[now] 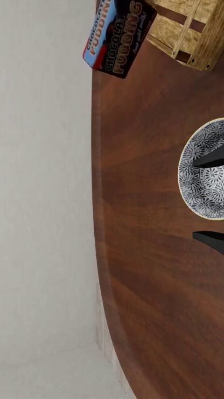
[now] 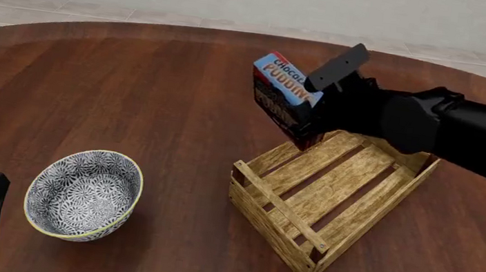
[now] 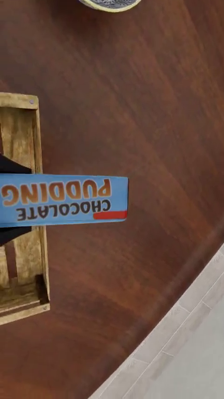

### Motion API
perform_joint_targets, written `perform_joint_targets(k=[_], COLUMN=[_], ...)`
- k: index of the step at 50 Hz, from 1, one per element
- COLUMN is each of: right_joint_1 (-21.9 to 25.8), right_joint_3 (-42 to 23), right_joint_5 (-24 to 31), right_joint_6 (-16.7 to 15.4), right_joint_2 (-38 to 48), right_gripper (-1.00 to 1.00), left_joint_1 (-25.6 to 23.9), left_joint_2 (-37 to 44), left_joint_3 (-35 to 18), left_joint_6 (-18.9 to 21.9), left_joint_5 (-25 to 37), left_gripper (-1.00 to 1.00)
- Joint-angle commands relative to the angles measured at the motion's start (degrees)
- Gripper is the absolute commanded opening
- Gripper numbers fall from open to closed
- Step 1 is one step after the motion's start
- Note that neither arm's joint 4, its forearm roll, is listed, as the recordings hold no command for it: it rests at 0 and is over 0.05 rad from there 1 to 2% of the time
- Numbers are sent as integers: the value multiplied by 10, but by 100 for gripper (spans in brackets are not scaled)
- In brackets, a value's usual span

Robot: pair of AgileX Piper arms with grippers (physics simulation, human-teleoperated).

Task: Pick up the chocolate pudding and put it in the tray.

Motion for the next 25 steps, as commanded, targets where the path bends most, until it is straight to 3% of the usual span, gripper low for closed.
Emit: perform_joint_targets(k=[1,25], right_joint_1=[-14,-37], right_joint_3=[30,100], right_joint_5=[-7,-14], right_joint_6=[3,-5], right_joint_2=[-24,-84], right_gripper=[-100,-100], left_joint_1=[0,0], left_joint_2=[0,0], left_joint_3=[0,0], left_joint_6=[0,0], left_joint_5=[0,0], left_gripper=[100,100])
